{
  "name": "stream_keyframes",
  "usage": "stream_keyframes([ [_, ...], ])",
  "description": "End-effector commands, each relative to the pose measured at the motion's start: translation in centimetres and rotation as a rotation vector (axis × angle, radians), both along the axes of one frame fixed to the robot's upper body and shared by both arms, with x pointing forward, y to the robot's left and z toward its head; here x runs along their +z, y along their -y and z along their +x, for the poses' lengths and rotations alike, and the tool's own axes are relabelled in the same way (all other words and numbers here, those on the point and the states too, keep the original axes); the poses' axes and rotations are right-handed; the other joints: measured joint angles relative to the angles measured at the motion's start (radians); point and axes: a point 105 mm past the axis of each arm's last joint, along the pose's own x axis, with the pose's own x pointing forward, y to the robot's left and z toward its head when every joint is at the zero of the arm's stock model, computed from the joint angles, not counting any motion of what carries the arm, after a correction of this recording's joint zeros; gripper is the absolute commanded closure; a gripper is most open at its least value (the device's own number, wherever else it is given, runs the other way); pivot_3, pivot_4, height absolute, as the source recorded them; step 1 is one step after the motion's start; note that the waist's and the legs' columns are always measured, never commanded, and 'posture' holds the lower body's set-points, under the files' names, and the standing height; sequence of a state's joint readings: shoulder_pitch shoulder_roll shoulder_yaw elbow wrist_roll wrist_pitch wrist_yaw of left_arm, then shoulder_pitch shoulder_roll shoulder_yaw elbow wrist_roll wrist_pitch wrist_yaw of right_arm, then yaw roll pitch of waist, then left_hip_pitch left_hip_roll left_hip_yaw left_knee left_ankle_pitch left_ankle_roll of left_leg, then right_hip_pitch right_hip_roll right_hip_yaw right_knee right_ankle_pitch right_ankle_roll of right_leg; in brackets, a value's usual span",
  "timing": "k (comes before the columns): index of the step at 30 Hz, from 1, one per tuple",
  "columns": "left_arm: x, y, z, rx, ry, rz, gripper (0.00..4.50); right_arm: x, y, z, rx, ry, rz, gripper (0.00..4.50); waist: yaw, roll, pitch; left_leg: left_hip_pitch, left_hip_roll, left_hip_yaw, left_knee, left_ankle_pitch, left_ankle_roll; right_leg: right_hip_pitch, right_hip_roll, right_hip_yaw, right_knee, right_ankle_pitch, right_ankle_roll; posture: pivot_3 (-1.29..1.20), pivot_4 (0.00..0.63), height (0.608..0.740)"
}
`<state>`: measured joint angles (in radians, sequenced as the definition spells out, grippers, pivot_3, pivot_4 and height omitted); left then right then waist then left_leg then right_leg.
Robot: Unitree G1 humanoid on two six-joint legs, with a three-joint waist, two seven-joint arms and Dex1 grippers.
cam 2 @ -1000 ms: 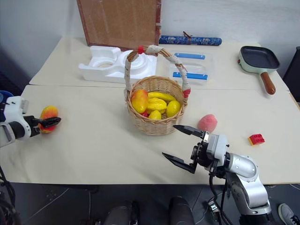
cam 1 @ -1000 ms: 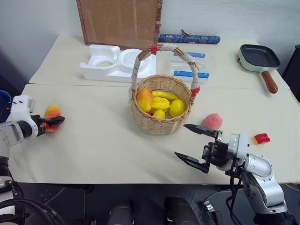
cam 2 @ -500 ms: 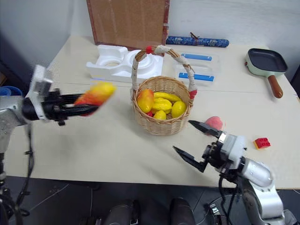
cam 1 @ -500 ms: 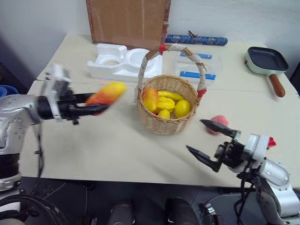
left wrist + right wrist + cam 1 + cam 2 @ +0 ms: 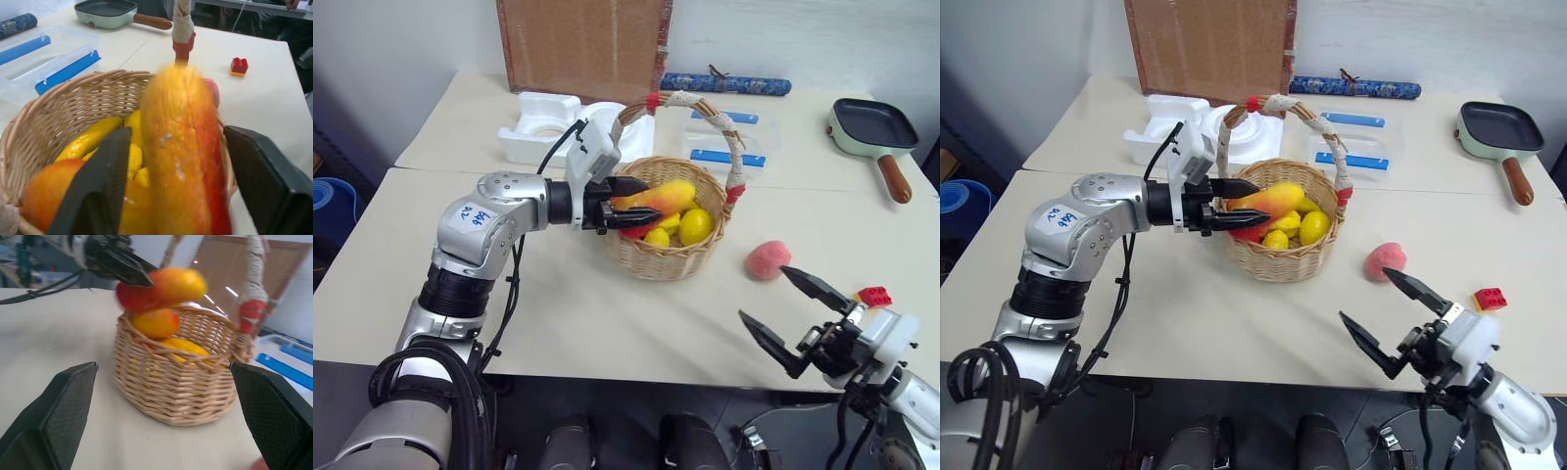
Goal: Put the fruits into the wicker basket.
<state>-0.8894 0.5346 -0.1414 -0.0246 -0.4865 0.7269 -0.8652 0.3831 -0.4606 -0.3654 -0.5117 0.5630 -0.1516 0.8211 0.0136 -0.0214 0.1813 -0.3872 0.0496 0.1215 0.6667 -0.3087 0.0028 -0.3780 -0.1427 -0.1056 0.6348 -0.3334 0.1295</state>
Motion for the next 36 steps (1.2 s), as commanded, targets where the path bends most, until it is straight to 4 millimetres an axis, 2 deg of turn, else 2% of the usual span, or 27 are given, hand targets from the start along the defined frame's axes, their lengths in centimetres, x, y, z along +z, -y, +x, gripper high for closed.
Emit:
stream_keyframes([
  [1, 2.3, -2.4, -0.9, -0.036, 0.112, -0.06, 0.72, 1.0, 2.2, -1.0, -0.078, 0.026, 0.0, 0.0, 0.002, 0.0, 0.0, 0.0, 0.0, 0.0, 0.0, 0.0, 0.0, 0.0, 0.0, 0.0, 0.0, 0.0, 0.0, 0.0, 0.15, 0.74],
  [3, 2.5, -4.0, -1.3, -0.05, 0.158, -0.07, 0.72, 0.5, 3.6, -1.4, -0.124, -0.006, -0.012, 0.0, -0.001, 0.001, 0.0, 0.001, 0.0, 0.0, 0.0, 0.0, 0.0, 0.0, 0.0, 0.0, 0.0, 0.0, 0.0, 0.0, 0.15, 0.74],
  [7, 2.8, -7.9, -4.4, -0.154, 0.244, -0.134, 0.72, -2.1, 7.1, -3.0, -0.246, -0.117, -0.04, 0.0, -0.003, 0.001, 0.0, 0.001, 0.001, 0.0, -0.001, 0.0, 0.0, 0.0, 0.0, 0.0, 0.0, 0.0, 0.0, 0.0, 0.15, 0.74],
  [9, 1.4, -10.3, -5.2, -0.14, 0.261, -0.096, 0.72, -3.6, 8.3, -3.9, -0.284, -0.176, -0.039, 0.0, -0.003, 0.001, 0.0, 0.001, 0.001, 0.0, -0.001, 0.0, 0.0, 0.0, 0.0, 0.0, -0.001, 0.0, 0.0, 0.0, 0.15, 0.74],
  [10, 0.5, -11.2, -5.6, -0.126, 0.242, -0.064, 0.55, -4.1, 8.6, -4.1, -0.293, -0.199, -0.043, 0.0, -0.005, 0.001, 0.0, 0.001, 0.001, 0.0, -0.001, 0.0, 0.0, 0.0, 0.0, 0.0, -0.002, 0.0, 0.0, 0.0, 0.15, 0.74],
  [13, -1.8, -12.1, -7.1, -0.168, 0.167, 0.019, 0.03, -4.5, 8.9, -3.7, -0.279, -0.213, -0.052, 0.0, -0.015, 0.001, 0.0, 0.002, 0.001, 0.0, -0.002, 0.0, 0.0, 0.001, 0.0, 0.0, -0.006, 0.0, 0.0, 0.0, 0.15, 0.74],
  [16, -2.8, -11.8, -8.4, -0.208, 0.146, 0.045, 0.03, -3.1, 9.1, -0.8, -0.26, -0.185, -0.054, 0.0, -0.017, 0.002, 0.001, 0.001, 0.001, 0.0, -0.001, 0.0, 0.0, 0.002, -0.001, 0.001, -0.006, 0.0, 0.0, 0.0, 0.15, 0.74],
  [18, -2.7, -11.0, -8.7, -0.205, 0.195, 0.018, 0.03, -2.4, 8.2, 2.6, -0.208, -0.249, -0.076, 0.0, -0.026, 0.002, 0.001, 0.003, 0.001, 0.001, -0.001, 0.0, 0.0, 0.002, -0.002, 0.002, -0.006, 0.0, 0.0, 0.0, 0.15, 0.74],
  [20, -2.7, -10.3, -9.1, -0.217, 0.181, -0.005, 0.03, -1.3, 7.1, 5.0, -0.163, -0.271, -0.052, 0.0, -0.029, 0.004, 0.001, 0.003, 0.002, 0.001, -0.001, 0.0, 0.001, 0.002, -0.004, 0.002, -0.004, 0.0, 0.0, 0.0, 0.15, 0.74],
  [23, -3.0, -9.1, -9.5, -0.237, 0.173, -0.032, 0.03, -1.1, 5.5, 9.2, -0.13, -0.394, -0.05, 0.0, -0.025, 0.004, 0.001, 0.002, 0.001, -0.002, -0.002, 0.001, 0.0, 0.001, -0.002, 0.0, -0.001, 0.0, -0.001, 0.0, 0.15, 0.74],
  [25, -3.0, -8.5, -9.6, -0.237, 0.175, -0.044, 0.03, -1.1, 4.8, 11.1, -0.126, -0.442, -0.054, 0.0, -0.024, 0.005, 0.002, 0.002, 0.0, -0.001, -0.002, 0.001, 0.0, 0.0, -0.002, -0.001, 0.002, 0.0, -0.001, 0.0, 0.15, 0.74],
  [27, -3.1, -8.2, -9.7, -0.228, 0.179, -0.05, 0.03, -1.9, 3.9, 13.0, -0.114, -0.505, -0.087, 0.0, -0.018, 0.005, 0.002, 0.001, 0.0, -0.002, -0.001, 0.001, 0.0, 0.0, -0.002, -0.001, 0.002, 0.0, -0.001, 0.0, 0.15, 0.74],
  [30, -3.3, -8.1, -9.8, -0.217, 0.18, -0.045, 0.03, -2.4, 3.7, 14.9, -0.121, -0.531, -0.12, 0.0, -0.013, 0.005, 0.002, -0.001, -0.001, -0.002, 0.0, 0.001, 0.001, 0.0, -0.003, -0.002, 0.002, 0.0, -0.001, 0.0, 0.15, 0.74],
  [33, -3.1, -8.0, -10.0, -0.207, 0.181, -0.046, 0.0, -2.1, 3.3, 15.8, -0.092, -0.539, -0.101, 0.66, -0.015, 0.005, 0.002, -0.001, -0.002, -0.001, 0.0, 0.001, 0.001, 0.0, -0.003, -0.003, 0.001, 0.0, -0.001, 0.0, 0.15, 0.74],
  [36, -2.9, -8.2, -10.1, -0.188, 0.186, -0.046, 0.0, -2.1, 2.9, 15.2, -0.036, -0.585, -0.098, 1.59, -0.016, 0.005, 0.002, -0.001, -0.001, -0.001, 0.0, 0.001, 0.001, 0.0, -0.003, -0.003, 0.001, 0.0, -0.001, 0.0, 0.15, 0.74],
])
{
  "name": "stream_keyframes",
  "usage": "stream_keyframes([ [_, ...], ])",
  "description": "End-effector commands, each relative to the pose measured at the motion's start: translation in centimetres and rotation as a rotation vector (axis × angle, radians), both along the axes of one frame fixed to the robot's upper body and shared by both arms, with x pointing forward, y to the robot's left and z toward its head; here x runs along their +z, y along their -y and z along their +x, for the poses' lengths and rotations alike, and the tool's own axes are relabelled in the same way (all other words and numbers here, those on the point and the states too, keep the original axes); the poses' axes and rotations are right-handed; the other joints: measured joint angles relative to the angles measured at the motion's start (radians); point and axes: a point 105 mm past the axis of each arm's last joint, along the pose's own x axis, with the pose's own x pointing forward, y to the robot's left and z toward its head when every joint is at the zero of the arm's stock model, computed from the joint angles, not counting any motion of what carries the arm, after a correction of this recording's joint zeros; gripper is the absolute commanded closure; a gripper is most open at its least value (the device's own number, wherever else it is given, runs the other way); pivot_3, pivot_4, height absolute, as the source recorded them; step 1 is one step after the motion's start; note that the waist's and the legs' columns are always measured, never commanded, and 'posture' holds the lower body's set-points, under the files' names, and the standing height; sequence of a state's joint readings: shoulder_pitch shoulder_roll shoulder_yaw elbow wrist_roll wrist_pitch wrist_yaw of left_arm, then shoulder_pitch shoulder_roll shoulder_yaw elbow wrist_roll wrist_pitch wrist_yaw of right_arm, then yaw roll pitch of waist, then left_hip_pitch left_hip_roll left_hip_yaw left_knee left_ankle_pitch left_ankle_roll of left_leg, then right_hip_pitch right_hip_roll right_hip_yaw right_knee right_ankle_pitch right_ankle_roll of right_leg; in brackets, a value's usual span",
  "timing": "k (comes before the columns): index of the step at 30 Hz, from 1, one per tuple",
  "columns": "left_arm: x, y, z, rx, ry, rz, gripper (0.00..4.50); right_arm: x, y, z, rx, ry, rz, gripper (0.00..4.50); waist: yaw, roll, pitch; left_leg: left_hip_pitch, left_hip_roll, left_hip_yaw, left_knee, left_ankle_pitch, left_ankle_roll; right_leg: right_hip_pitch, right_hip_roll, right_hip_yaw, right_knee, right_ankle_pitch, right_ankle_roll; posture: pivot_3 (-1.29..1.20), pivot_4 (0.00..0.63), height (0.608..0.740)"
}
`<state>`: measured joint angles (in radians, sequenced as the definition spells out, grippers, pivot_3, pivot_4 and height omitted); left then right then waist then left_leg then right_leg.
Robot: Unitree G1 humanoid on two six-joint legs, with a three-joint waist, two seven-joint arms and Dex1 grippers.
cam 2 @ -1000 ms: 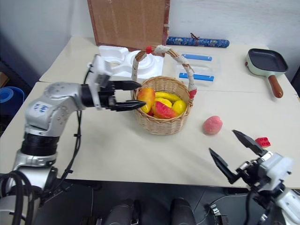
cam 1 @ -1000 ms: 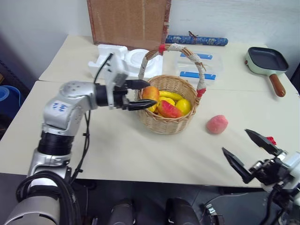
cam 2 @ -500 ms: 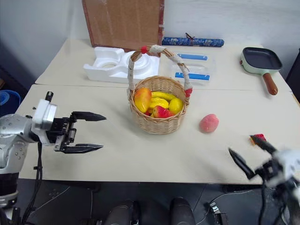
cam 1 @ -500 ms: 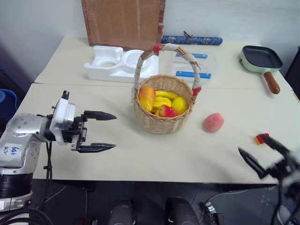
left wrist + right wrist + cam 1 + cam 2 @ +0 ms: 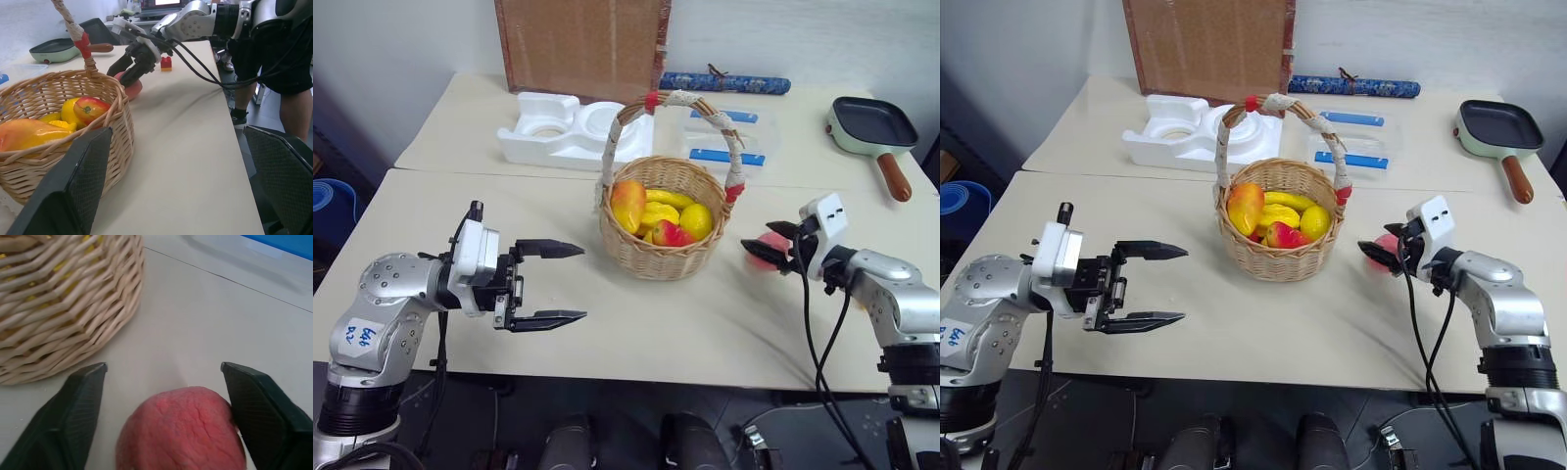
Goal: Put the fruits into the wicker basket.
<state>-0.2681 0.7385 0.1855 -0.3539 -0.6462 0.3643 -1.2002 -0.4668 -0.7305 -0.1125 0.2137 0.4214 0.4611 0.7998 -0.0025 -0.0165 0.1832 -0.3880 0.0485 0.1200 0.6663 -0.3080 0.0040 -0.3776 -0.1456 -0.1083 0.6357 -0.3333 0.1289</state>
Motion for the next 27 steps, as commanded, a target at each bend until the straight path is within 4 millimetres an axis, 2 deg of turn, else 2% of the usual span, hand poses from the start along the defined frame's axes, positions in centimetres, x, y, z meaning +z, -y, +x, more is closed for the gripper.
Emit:
stream_keyframes([
  [1, 1.1, 0.0, -0.6, 0.001, 0.043, -0.011, 0.0, -1.0, -0.5, -1.0, 0.063, -0.089, 0.021, 1.96, 0.0, 0.0, 0.0, 0.0, 0.0, 0.0, 0.0, 0.0, 0.0, 0.0, 0.0, 0.0, 0.0, 0.0, 0.0, 0.0, 0.15, 0.74],
  [5, 0.9, 0.1, -0.6, 0.01, 0.038, -0.015, 0.0, -0.8, 0.2, -2.3, 0.103, -0.077, 0.009, 3.26, 0.0, 0.0, 0.0, 0.001, 0.0, 0.0, 0.0, 0.0, 0.0, 0.001, 0.0, 0.0, 0.0, 0.0, 0.0, 0.0, 0.15, 0.74],
  [10, 0.9, 0.1, -0.2, 0.01, 0.031, -0.018, 0.0, 2.2, 0.2, -3.4, 0.147, 0.087, 0.077, 3.26, 0.001, -0.001, 0.0, 0.001, 0.0, 0.0, 0.0, 0.0, 0.0, 0.001, 0.0, 0.0, 0.0, 0.0, 0.0, 0.0, 0.15, 0.74],
  [12, 0.9, 0.2, -0.1, 0.008, 0.029, -0.021, 0.0, 2.7, 0.4, -3.7, 0.144, 0.087, 0.107, 3.26, 0.0, 0.0, 0.0, 0.0, 0.0, 0.0, 0.0, 0.0, 0.0, 0.001, 0.0, 0.0, 0.0, 0.0, 0.0, 0.0, 0.15, 0.74],
  [15, 0.9, 0.3, 0.0, 0.003, 0.028, -0.023, 0.0, 3.0, 0.1, -3.9, 0.146, 0.125, 0.086, 2.67, -0.001, 0.0, 0.0, 0.001, 0.0, 0.0, 0.0, 0.0, 0.0, 0.0, 0.0, 0.001, 0.0, 0.0, 0.0, 0.0, 0.15, 0.74],
  [18, 1.0, 0.4, 0.2, -0.002, 0.028, -0.024, 0.0, 2.8, -0.4, -3.7, 0.146, 0.127, 0.077, 1.75, -0.001, 0.0, 0.0, 0.001, 0.0, 0.0, 0.0, 0.0, 0.0, 0.0, 0.0, 0.001, 0.0, 0.0, 0.0, 0.0, 0.15, 0.74],
  [22, 1.1, 0.5, 0.3, -0.008, 0.029, -0.024, 0.0, 1.2, 0.0, -3.1, 0.117, 0.056, 0.001, 0.4, 0.0, 0.0, 0.0, 0.0, 0.0, 0.0, 0.0, 0.0, 0.0, 0.0, 0.0, 0.001, 0.0, 0.0, 0.0, 0.0, 0.15, 0.74],
  [27, 1.1, 0.5, 0.2, -0.015, 0.027, -0.023, 0.0, -1.4, 0.4, -2.6, 0.106, -0.054, -0.036, 0.4, 0.0, 0.0, 0.0, 0.0, 0.0, 0.0, 0.0, 0.0, 0.0, 0.0, 0.0, 0.0, -0.001, 0.0, 0.0, 0.0, 0.15, 0.74],
])
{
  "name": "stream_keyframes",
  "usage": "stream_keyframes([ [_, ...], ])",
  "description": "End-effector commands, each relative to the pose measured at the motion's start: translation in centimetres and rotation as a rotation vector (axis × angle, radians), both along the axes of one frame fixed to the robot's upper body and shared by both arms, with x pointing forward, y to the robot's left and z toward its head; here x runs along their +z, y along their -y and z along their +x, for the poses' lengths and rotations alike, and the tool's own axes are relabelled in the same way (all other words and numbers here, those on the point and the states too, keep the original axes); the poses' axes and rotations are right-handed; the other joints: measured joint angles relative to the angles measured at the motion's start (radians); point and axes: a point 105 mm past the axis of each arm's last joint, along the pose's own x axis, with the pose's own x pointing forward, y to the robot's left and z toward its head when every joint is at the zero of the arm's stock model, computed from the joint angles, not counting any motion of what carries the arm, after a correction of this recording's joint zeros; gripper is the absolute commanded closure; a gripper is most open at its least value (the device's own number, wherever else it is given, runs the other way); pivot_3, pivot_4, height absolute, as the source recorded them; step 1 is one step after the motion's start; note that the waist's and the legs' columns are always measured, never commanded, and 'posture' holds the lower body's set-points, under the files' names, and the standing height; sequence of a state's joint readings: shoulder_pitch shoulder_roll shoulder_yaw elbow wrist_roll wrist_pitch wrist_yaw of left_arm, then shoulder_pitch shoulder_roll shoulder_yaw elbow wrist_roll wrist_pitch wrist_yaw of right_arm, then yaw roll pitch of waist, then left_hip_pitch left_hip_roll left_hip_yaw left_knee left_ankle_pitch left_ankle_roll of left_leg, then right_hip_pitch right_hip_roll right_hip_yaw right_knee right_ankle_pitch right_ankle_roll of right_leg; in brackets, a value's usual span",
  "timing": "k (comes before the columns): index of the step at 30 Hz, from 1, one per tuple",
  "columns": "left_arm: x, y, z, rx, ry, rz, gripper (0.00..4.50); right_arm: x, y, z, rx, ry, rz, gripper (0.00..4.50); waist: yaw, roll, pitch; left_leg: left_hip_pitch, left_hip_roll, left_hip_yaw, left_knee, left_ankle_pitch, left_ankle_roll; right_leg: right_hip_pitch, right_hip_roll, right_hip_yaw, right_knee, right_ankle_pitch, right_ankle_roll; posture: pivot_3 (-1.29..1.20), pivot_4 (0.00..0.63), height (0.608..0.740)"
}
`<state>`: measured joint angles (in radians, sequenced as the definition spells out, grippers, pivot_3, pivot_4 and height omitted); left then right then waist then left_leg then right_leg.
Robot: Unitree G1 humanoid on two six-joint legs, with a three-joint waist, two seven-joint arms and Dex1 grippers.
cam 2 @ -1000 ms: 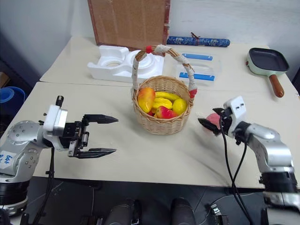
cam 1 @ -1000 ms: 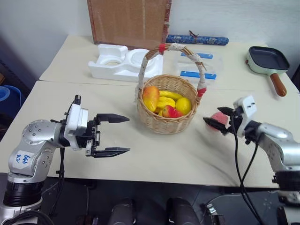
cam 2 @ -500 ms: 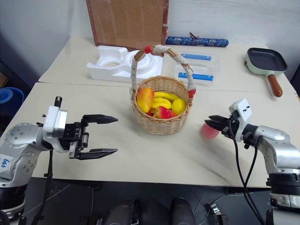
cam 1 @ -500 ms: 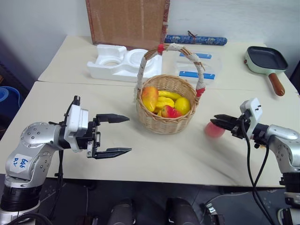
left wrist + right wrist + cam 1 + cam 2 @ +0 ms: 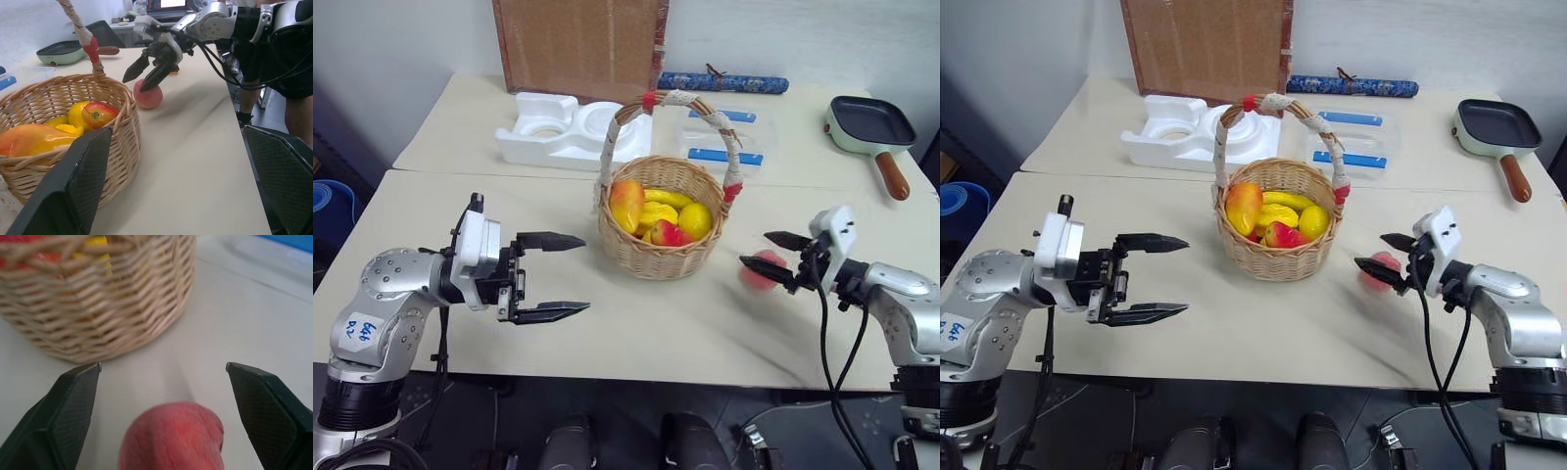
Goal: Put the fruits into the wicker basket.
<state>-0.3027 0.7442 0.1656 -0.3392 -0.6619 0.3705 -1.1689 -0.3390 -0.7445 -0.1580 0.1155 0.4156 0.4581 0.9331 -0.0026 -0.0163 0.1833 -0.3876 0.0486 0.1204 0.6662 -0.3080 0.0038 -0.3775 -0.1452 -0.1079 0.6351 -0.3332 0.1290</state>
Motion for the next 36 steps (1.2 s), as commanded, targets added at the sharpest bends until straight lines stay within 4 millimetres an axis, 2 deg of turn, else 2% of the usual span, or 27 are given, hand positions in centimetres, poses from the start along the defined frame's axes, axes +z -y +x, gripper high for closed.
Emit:
stream_keyframes([
  [1, 0.6, 0.2, -0.3, -0.023, 0.022, -0.008, 0.0, -0.1, 0.6, 0.2, -0.01, -0.022, -0.021, 0.59, 0.0, 0.0, 0.0, 0.0, 0.0, 0.0, 0.0, 0.0, 0.0, 0.0, 0.0, 0.0, 0.0, 0.0, 0.0, 0.0, 0.15, 0.74],
  [3, 0.6, 0.2, -0.3, -0.021, 0.022, -0.007, 0.0, -0.3, 0.6, 0.2, -0.002, -0.047, 0.001, 0.97, 0.0, 0.0, 0.0, 0.0, 0.0, 0.0, 0.0, 0.0, 0.0, 0.0, 0.0, 0.0, 0.0, 0.0, 0.0, 0.0, 0.15, 0.74],
  [5, 0.6, 0.2, -0.3, -0.019, 0.023, -0.008, 0.0, -0.1, 0.4, 0.0, 0.021, -0.038, 0.005, 1.66, -0.001, 0.0, 0.0, 0.0, 0.0, 0.0, 0.0, 0.0, 0.0, 0.0, 0.0, 0.0, 0.0, 0.0, 0.0, 0.0, 0.15, 0.74],
  [6, 0.6, 0.1, -0.3, -0.018, 0.023, -0.008, 0.0, 0.4, 0.2, -0.3, 0.053, -0.023, 0.018, 1.84, -0.001, 0.0, 0.0, 0.0, 0.0, 0.0, 0.0, 0.0, 0.0, 0.0, 0.0, 0.0, 0.0, 0.0, 0.0, 0.0, 0.15, 0.74],
  [9, 0.6, -0.1, -0.2, -0.009, 0.024, -0.011, 0.0, 3.3, -1.5, -1.4, 0.173, 0.1, 0.075, 1.99, 0.0, 0.0, 0.0, 0.0, 0.0, 0.0, 0.0, 0.0, 0.0, 0.0, 0.0, 0.0, 0.0, 0.0, 0.0, 0.0, 0.15, 0.74],
  [12, 0.6, -0.6, -0.3, 0.016, 0.022, -0.021, 0.0, 6.8, -4.8, -3.4, 0.32, 0.189, 0.149, 1.99, -0.002, 0.001, 0.001, 0.0, 0.0, 0.0, 0.0, 0.0, 0.0, 0.0, 0.0, 0.0, -0.001, 0.0, 0.0, 0.0, 0.15, 0.74],
  [15, 1.6, -1.0, -0.2, 0.063, 0.015, -0.105, 0.0, 9.3, -9.7, -5.2, 0.451, 0.248, 0.199, 1.99, -0.005, 0.001, 0.001, 0.0, 0.002, -0.001, -0.001, 0.0, 0.0, 0.0, 0.001, 0.0, 0.0, 0.0, 0.0, 0.0, 0.15, 0.74],
  [17, 2.0, -1.2, -0.2, 0.089, 0.009, -0.145, 0.0, 11.0, -12.4, -5.4, 0.462, 0.314, 0.272, 1.99, -0.005, 0.001, 0.001, 0.0, 0.002, -0.001, -0.001, 0.0, -0.001, 0.0, 0.001, 0.0, 0.0, 0.0, 0.0, 0.0, 0.15, 0.74],
  [18, 2.1, -1.2, -0.2, 0.1, 0.007, -0.155, 0.0, 11.6, -13.6, -5.3, 0.455, 0.331, 0.305, 1.99, -0.006, 0.001, 0.001, 0.0, 0.002, -0.002, 0.0, 0.0, -0.001, 0.0, 0.001, 0.0, 0.0, 0.0, 0.0, 0.0, 0.15, 0.74],
  [20, 2.1, -1.3, -0.2, 0.115, 0.004, -0.162, 0.0, 12.5, -15.4, -3.6, 0.358, 0.41, 0.306, 1.99, -0.005, 0.001, 0.001, 0.0, 0.002, -0.002, 0.0, 0.0, -0.001, -0.001, 0.0, 0.0, 0.001, 0.0, 0.0, 0.0, 0.15, 0.74],
  [22, 2.1, -1.2, -0.3, 0.121, 0.002, -0.166, 0.0, 12.2, -16.6, -1.4, 0.229, 0.449, 0.256, 1.99, -0.005, 0.001, 0.001, -0.001, 0.001, -0.001, -0.001, 0.0, -0.001, -0.002, 0.0, 0.0, 0.001, 0.0, 0.0, 0.0, 0.15, 0.74],
  [26, 2.2, -0.6, -0.5, 0.107, -0.001, -0.176, 0.0, 11.3, -17.3, 0.7, 0.111, 0.528, 0.18, 1.99, 0.003, 0.0, 0.0, -0.004, -0.001, -0.002, 0.0, 0.0, -0.001, -0.004, -0.001, -0.001, 0.002, 0.0, 0.0, 0.0, 0.15, 0.74],
  [27, 2.2, -0.5, -0.6, 0.1, 0.0, -0.173, 0.0, 11.0, -17.2, 1.0, 0.095, 0.543, 0.16, 1.27, 0.001, 0.0, 0.0, -0.005, -0.002, -0.002, 0.0, 0.0, -0.001, -0.004, -0.002, 0.0, 0.001, 0.0, 0.0, 0.0, 0.15, 0.74],
  [28, 2.2, -0.4, -0.5, 0.1, 0.003, -0.173, 0.0, 10.8, -17.0, 1.2, 0.087, 0.551, 0.131, 1.06, -0.001, 0.0, 0.0, -0.005, -0.002, -0.002, 0.0, 0.0, 0.0, -0.005, -0.002, 0.0, 0.001, 0.0, 0.0, 0.0, 0.15, 0.74],
  [29, 2.3, -0.4, -0.5, 0.101, 0.005, -0.174, 0.0, 10.6, -16.8, 1.3, 0.086, 0.555, 0.116, 0.6, -0.003, 0.0, 0.0, -0.006, -0.002, -0.001, 0.0, 0.0, 0.0, -0.006, -0.002, 0.0, 0.001, 0.0, 0.0, 0.0, 0.15, 0.74],
  [31, 2.2, -0.4, -0.5, 0.104, 0.006, -0.177, 0.0, 10.5, -16.4, 1.1, 0.09, 0.558, 0.107, 0.03, -0.004, 0.0, 0.0, -0.006, -0.001, -0.001, -0.001, 0.0, 0.0, -0.007, -0.001, 0.0, 0.001, 0.0, 0.0, 0.0, 0.15, 0.74],
  [34, 2.1, -0.3, -0.4, 0.1, 0.002, -0.177, 0.0, 10.6, -16.5, -0.8, 0.209, 0.516, 0.207, 0.03, -0.004, 0.0, 0.0, -0.006, 0.0, -0.001, -0.001, 0.0, -0.001, -0.007, 0.0, 0.0, 0.001, 0.0, 0.0, 0.0, 0.15, 0.74],
  [36, 2.0, -0.3, -0.3, 0.096, -0.002, -0.176, 0.0, 10.7, -16.3, -3.5, 0.352, 0.497, 0.284, 0.03, -0.004, 0.0, 0.0, -0.006, 0.0, -0.001, -0.001, 0.0, -0.001, -0.007, 0.001, 0.0, 0.001, 0.0, 0.0, 0.0, 0.15, 0.74],
])
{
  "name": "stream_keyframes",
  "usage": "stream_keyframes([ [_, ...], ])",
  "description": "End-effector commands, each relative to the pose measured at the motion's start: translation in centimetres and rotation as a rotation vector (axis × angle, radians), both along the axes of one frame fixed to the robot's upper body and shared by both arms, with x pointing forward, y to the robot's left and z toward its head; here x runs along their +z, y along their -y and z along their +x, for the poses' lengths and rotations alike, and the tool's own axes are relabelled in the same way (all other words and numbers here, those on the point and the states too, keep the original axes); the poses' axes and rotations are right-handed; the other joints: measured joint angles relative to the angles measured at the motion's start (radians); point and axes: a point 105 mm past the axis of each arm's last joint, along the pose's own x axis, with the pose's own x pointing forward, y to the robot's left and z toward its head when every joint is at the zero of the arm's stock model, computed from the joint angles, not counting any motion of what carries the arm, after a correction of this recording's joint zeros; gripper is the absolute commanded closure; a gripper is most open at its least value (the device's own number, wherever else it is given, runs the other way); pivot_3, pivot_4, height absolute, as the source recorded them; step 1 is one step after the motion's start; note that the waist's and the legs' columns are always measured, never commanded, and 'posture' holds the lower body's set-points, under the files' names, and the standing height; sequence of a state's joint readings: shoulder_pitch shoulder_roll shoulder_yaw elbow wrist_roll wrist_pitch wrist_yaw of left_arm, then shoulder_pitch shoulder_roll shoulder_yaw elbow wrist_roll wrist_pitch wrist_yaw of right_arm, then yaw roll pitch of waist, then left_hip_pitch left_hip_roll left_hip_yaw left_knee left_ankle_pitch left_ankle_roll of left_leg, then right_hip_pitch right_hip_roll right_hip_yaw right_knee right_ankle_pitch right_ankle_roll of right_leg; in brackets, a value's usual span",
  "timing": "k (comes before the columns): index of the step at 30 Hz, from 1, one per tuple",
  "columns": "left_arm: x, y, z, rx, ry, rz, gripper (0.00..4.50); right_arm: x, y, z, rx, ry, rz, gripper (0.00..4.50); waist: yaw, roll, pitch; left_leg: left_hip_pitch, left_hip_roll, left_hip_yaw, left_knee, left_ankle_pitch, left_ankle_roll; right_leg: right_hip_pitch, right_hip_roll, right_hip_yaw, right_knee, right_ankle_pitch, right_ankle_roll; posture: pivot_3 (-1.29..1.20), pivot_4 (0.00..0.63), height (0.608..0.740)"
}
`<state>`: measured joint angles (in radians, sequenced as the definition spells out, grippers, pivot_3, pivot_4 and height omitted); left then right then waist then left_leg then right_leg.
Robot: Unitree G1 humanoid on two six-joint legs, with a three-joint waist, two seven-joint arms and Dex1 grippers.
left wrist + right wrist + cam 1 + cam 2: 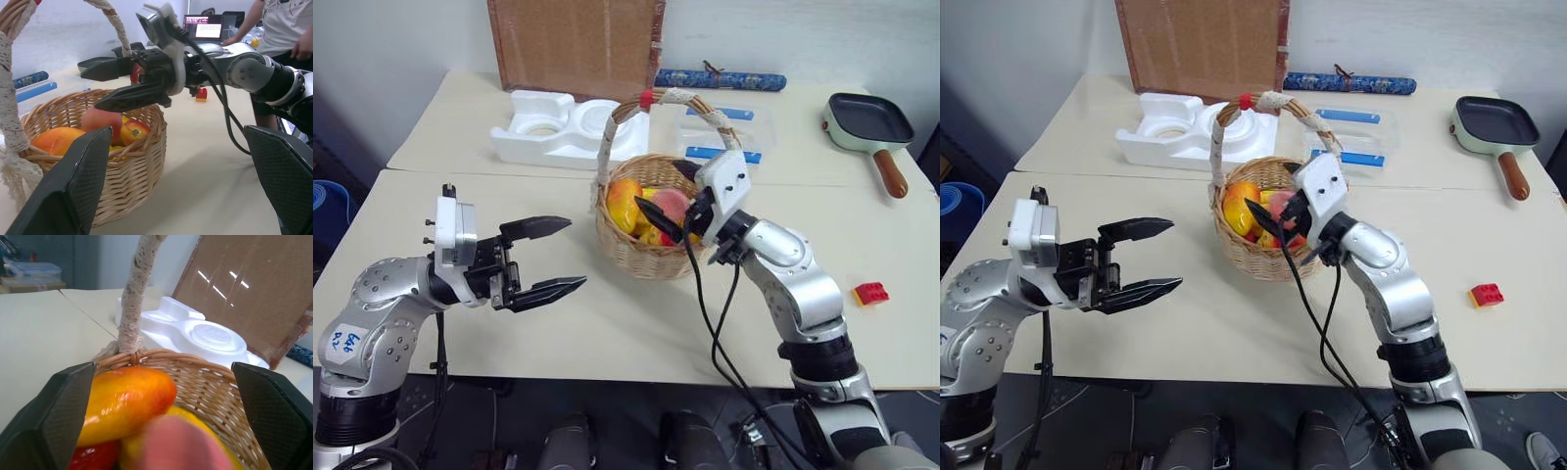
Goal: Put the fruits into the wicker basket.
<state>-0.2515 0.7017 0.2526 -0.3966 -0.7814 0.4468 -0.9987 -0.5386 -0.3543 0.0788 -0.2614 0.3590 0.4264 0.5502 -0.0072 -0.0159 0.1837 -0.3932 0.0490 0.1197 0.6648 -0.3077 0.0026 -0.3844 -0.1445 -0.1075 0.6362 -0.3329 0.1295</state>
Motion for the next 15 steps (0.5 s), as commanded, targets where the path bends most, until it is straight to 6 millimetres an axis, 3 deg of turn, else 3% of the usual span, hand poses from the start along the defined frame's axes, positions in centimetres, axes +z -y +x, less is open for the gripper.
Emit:
stream_keyframes([
  [1, 0.6, 0.4, -0.5, -0.031, 0.038, -0.002, 0.0, 1.7, 0.5, -5.2, 0.273, 0.048, 0.077, 0.03, 0.002, 0.0, 0.0, 0.0, 0.0, 0.0, 0.0, 0.0, 0.0, 0.0, 0.0, 0.0, 0.0, 0.0, 0.0, 0.0, 0.15, 0.74],
  [4, 0.7, 0.2, -0.3, -0.032, 0.039, 0.002, 0.0, 0.3, 3.6, -8.4, 0.398, -0.079, 0.14, 0.03, 0.014, 0.0, 0.0, 0.0, -0.001, -0.002, -0.001, -0.001, 0.001, 0.002, 0.0, -0.001, -0.002, 0.0, 0.0, 0.0, 0.15, 0.74],
  [6, 0.8, -0.1, -0.1, -0.029, 0.039, 0.004, 0.0, -1.2, 6.7, -8.2, 0.306, -0.125, 0.104, 0.03, 0.012, 0.0, 0.0, 0.002, -0.001, -0.002, 0.0, -0.002, 0.003, 0.006, 0.0, -0.001, -0.007, 0.001, 0.001, 0.0, 0.15, 0.74],
  [9, 1.0, -0.3, 0.1, -0.027, 0.037, 0.003, 0.0, -3.0, 11.5, -6.8, 0.144, -0.157, 0.009, 0.03, 0.005, 0.0, 0.0, 0.003, -0.001, 0.0, 0.001, -0.003, 0.005, 0.009, -0.001, 0.0, -0.009, 0.002, 0.003, 0.0, 0.15, 0.74],
  [11, 0.9, -0.3, 0.2, -0.03, 0.036, 0.007, 0.0, -2.9, 13.8, -5.3, 0.079, -0.136, -0.023, 0.03, -0.001, 0.0, 0.0, 0.005, -0.001, 0.002, 0.001, -0.002, 0.005, 0.009, -0.001, 0.001, -0.01, 0.003, 0.002, 0.0, 0.15, 0.74],
  [13, 1.0, -0.2, 0.3, -0.036, 0.036, 0.008, 0.0, -1.9, 15.0, -3.2, 0.053, -0.096, -0.026, 0.03, -0.015, 0.001, 0.001, 0.007, 0.0, 0.004, 0.001, -0.002, 0.004, 0.008, 0.0, 0.001, -0.01, 0.003, 0.002, 0.0, 0.15, 0.74],
  [15, 1.1, 0.0, 0.4, -0.043, 0.035, 0.008, 0.0, -1.2, 14.7, -1.7, 0.095, -0.073, -0.046, 0.03, -0.022, 0.002, 0.001, 0.006, 0.0, 0.003, 0.0, -0.001, 0.003, 0.007, 0.0, 0.001, -0.009, 0.003, 0.002, 0.0, 0.15, 0.74],
])
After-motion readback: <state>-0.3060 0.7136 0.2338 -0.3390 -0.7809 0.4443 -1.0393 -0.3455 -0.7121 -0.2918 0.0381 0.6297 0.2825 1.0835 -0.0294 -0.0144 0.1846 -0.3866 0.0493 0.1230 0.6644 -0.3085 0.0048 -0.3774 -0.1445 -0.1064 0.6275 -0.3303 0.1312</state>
